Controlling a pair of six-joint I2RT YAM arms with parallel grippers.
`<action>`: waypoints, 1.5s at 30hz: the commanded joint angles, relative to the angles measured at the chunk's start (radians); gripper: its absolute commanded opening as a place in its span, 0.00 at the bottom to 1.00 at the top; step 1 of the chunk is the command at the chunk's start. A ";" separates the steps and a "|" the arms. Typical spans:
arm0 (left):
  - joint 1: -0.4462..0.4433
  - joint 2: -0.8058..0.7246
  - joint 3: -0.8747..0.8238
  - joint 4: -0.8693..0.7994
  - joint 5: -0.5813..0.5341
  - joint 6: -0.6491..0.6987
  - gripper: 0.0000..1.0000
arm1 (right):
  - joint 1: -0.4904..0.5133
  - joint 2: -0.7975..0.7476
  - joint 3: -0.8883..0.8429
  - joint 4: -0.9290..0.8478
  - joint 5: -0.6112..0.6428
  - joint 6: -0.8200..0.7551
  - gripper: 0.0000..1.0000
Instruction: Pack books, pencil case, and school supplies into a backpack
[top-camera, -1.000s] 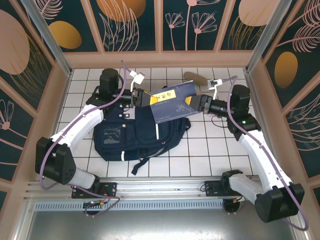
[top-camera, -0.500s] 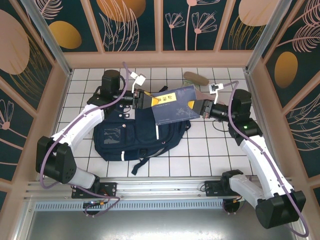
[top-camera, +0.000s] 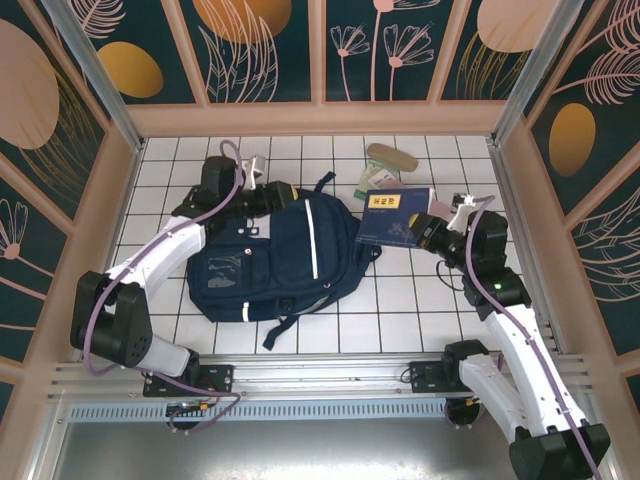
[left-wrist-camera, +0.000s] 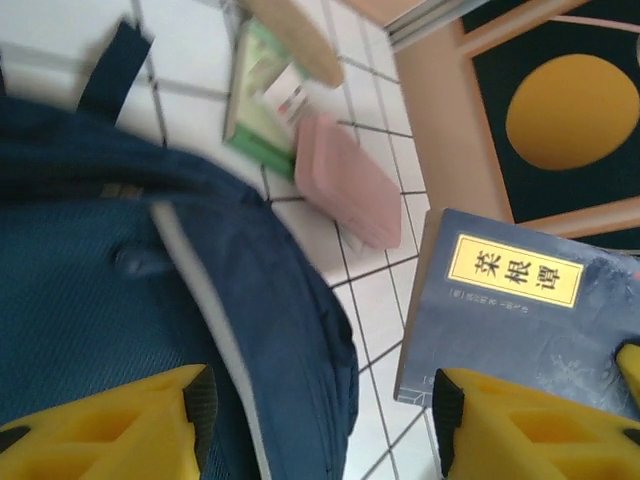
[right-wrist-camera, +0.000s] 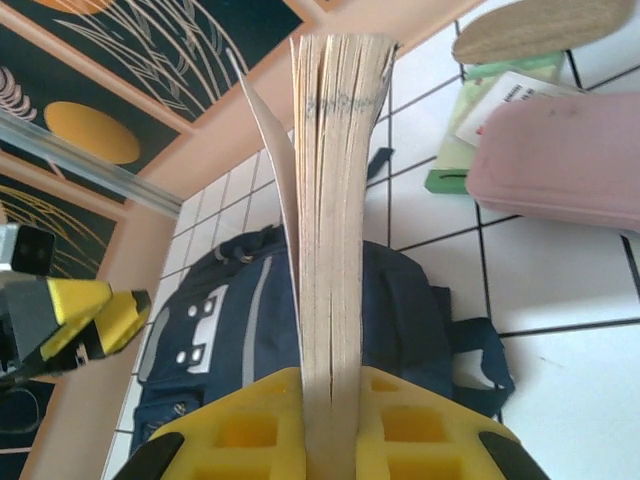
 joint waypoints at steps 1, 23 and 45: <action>-0.027 0.022 -0.057 0.116 -0.013 -0.138 0.60 | -0.004 -0.014 -0.014 0.032 0.039 0.020 0.00; -0.186 0.229 -0.064 0.272 -0.040 -0.222 0.58 | -0.004 0.005 -0.037 0.062 0.030 0.016 0.00; -0.249 0.274 -0.025 0.240 -0.133 -0.144 0.00 | -0.005 -0.031 -0.051 0.055 0.023 0.031 0.00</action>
